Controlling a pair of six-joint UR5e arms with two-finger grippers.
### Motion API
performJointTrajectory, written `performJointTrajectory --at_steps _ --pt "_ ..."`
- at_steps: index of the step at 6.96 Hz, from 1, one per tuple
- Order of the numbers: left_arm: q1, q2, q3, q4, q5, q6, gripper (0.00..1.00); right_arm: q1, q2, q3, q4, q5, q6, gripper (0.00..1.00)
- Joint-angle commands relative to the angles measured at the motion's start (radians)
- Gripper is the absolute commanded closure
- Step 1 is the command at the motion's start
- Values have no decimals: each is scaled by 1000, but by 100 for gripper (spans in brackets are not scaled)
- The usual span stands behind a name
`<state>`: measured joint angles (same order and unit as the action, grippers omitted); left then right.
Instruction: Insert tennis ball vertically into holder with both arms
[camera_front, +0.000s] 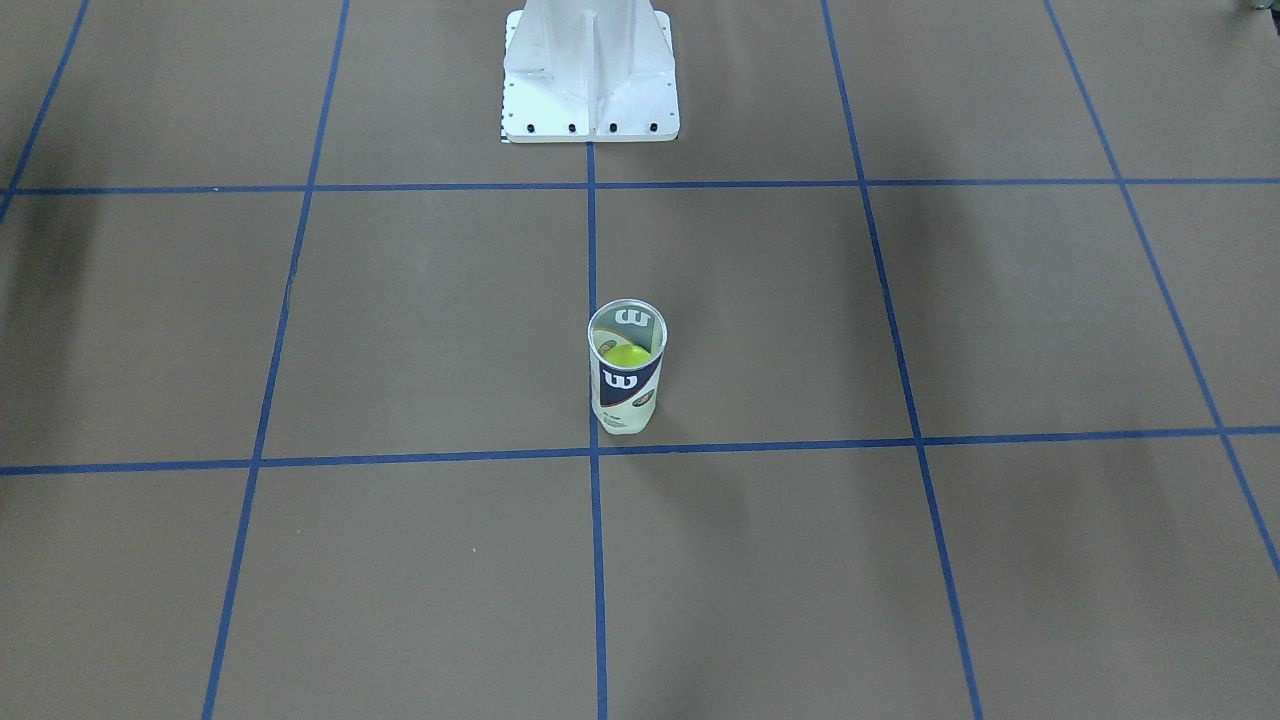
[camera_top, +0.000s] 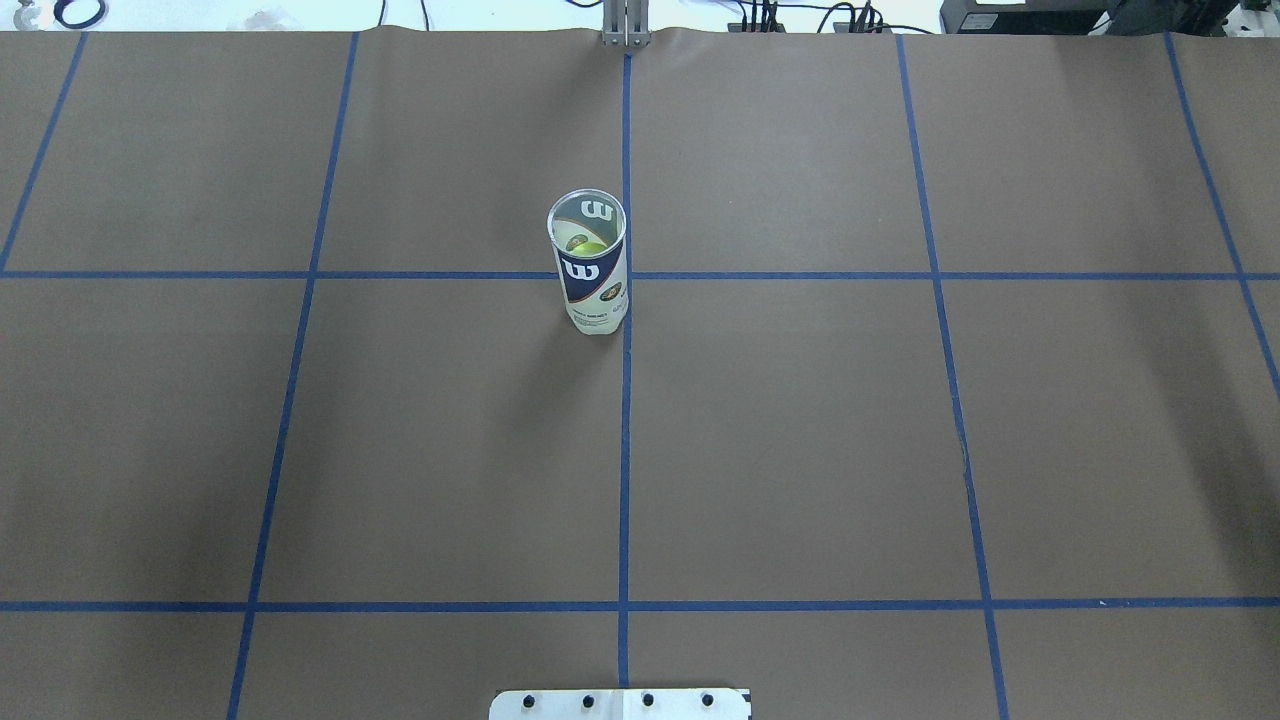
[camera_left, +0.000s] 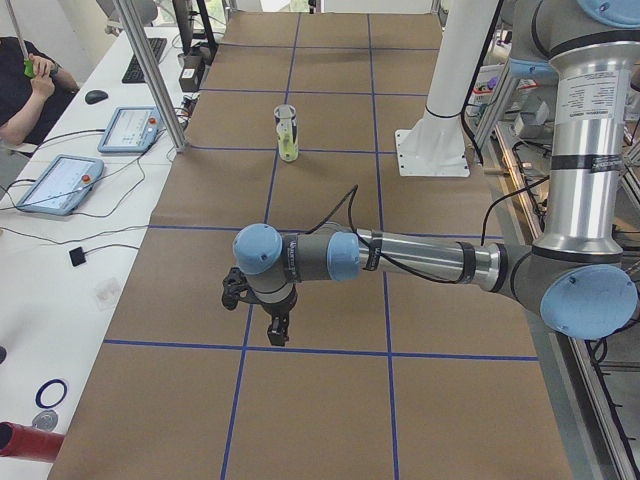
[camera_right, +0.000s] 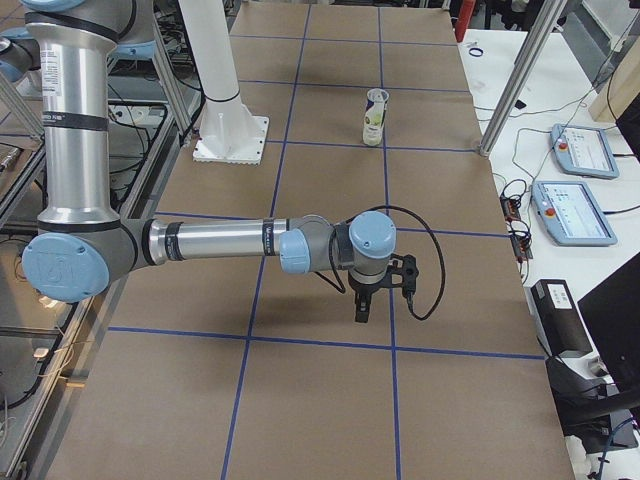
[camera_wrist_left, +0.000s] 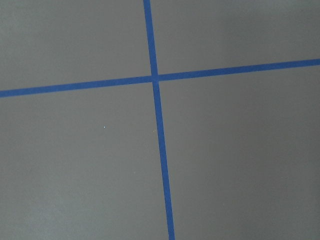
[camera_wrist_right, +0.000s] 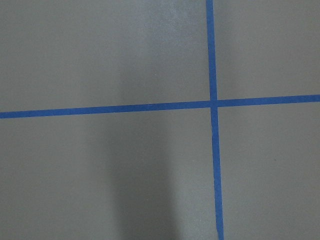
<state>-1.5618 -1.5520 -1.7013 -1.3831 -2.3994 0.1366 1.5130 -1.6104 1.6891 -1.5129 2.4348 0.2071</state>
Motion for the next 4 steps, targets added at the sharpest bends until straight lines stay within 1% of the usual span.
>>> performJointTrajectory --at_steps 1,4 --pt "2 4 3 -2 5 -2 0 1 -2 0 2 1 0 0" --pt "2 4 6 -2 5 -2 0 1 -12 0 11 -2 0 0"
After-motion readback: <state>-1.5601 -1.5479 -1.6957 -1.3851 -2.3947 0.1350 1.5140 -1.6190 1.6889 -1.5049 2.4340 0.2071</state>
